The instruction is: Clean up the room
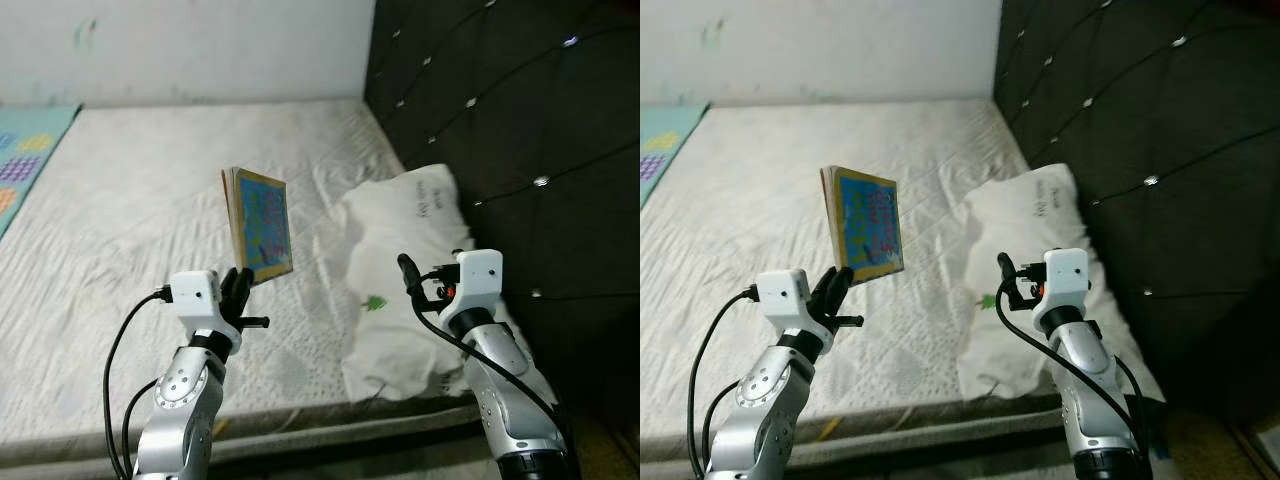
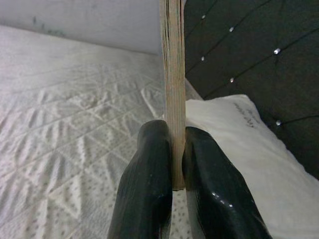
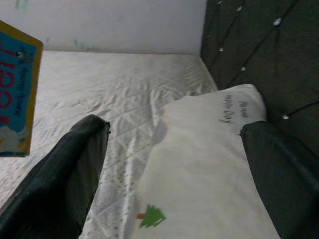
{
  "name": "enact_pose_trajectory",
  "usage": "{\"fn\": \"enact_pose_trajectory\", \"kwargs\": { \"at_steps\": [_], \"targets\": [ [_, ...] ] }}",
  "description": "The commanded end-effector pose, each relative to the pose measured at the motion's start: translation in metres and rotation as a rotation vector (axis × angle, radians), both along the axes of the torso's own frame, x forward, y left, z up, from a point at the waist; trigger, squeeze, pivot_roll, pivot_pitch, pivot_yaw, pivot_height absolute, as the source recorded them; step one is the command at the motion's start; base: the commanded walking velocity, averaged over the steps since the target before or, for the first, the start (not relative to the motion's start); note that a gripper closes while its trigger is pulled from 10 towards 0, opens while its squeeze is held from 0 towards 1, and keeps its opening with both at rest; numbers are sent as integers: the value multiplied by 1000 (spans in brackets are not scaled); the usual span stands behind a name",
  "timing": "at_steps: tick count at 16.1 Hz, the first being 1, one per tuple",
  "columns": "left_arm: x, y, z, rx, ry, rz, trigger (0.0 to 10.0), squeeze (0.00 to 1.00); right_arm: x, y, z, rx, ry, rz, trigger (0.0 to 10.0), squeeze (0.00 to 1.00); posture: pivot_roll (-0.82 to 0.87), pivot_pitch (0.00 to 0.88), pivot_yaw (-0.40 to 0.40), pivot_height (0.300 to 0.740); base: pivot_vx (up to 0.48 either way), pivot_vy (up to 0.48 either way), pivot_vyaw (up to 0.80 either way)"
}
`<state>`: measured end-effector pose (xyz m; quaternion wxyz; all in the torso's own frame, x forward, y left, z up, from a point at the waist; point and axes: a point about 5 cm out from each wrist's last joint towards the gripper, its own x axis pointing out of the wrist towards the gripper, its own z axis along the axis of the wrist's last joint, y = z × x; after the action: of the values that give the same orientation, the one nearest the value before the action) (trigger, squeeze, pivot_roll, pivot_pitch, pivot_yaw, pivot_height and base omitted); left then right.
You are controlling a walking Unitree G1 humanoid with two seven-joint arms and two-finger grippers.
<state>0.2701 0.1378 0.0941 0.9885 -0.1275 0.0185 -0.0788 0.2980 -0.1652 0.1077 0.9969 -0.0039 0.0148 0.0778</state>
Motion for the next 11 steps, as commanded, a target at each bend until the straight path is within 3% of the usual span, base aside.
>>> {"fn": "enact_pose_trajectory", "kwargs": {
  "at_steps": [1, 11],
  "targets": [
    [2, -1, 14, -2, -71, -3, 10000, 0, 0, -3, 0, -6, 1, -9, 10000, 0, -158, 19, 12, 740, 255, 0, -663],
    [2, -1, 14, -2, -71, -3, 10000, 0, 0, -3, 0, -6, 1, -9, 10000, 0, -158, 19, 12, 740, 255, 0, -663]
  ]
}}
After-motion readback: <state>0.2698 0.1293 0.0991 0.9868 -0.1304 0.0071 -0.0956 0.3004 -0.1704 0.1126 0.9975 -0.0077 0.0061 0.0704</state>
